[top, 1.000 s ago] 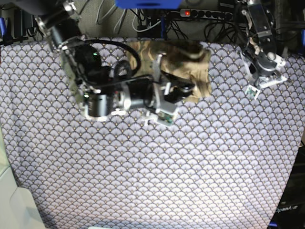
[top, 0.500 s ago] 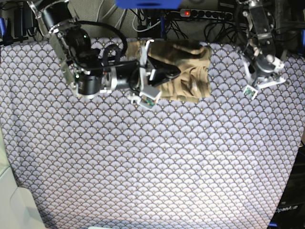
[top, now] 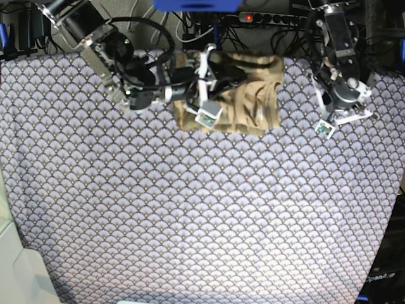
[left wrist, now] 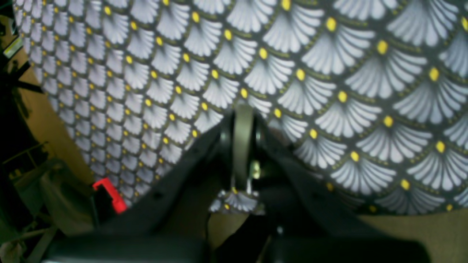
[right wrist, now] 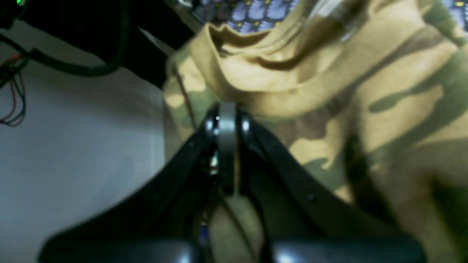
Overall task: Fold the T-shirt properly
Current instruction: 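Press the right gripper along the folded bundle to flatten it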
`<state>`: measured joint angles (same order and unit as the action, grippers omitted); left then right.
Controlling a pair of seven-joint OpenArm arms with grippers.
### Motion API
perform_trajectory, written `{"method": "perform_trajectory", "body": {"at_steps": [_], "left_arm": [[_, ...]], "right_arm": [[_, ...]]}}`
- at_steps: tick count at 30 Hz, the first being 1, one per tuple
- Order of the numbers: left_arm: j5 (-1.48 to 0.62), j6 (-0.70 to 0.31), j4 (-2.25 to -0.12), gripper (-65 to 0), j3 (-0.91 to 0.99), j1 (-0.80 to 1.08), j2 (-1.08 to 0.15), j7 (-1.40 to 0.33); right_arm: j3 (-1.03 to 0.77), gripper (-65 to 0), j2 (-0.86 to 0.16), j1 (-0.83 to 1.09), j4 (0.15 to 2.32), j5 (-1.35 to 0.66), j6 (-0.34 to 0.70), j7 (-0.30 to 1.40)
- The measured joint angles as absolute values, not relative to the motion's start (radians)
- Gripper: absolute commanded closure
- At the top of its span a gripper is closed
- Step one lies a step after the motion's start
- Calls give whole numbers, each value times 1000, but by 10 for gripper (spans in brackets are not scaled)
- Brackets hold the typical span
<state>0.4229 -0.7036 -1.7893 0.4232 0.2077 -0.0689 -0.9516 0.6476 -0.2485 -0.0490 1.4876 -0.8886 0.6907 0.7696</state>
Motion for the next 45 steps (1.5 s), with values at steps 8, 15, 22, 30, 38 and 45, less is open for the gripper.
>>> {"method": "perform_trajectory", "body": {"at_steps": [8,15,22,30,38,45], "left_arm": [[415,-704,-1789,-5,448,232,-89,-935],[414,-704,-1789,-5,505,250,-115,-933],[422,-704,-1789,-5,509,265,-110,-937],[422,-703,-1789,-5,509,265,-106,-937],[423,-703,-1789,-5,500,259,-106,-941],[422,-704,-1789,-5,500,257,-105,-941]], "right_arm": [[643,0,-281,-74,1584,-888,684,804],[639,0,-196,-138,1713,-891,687,926],[646,0,-91,-171,1482,-698,690,937],[642,0,-57,-204,1465,-517,691,913],[641,0,-52,-256,1280,-436,691,805],[642,0,-60,-328,1158,-449,692,747]]}}
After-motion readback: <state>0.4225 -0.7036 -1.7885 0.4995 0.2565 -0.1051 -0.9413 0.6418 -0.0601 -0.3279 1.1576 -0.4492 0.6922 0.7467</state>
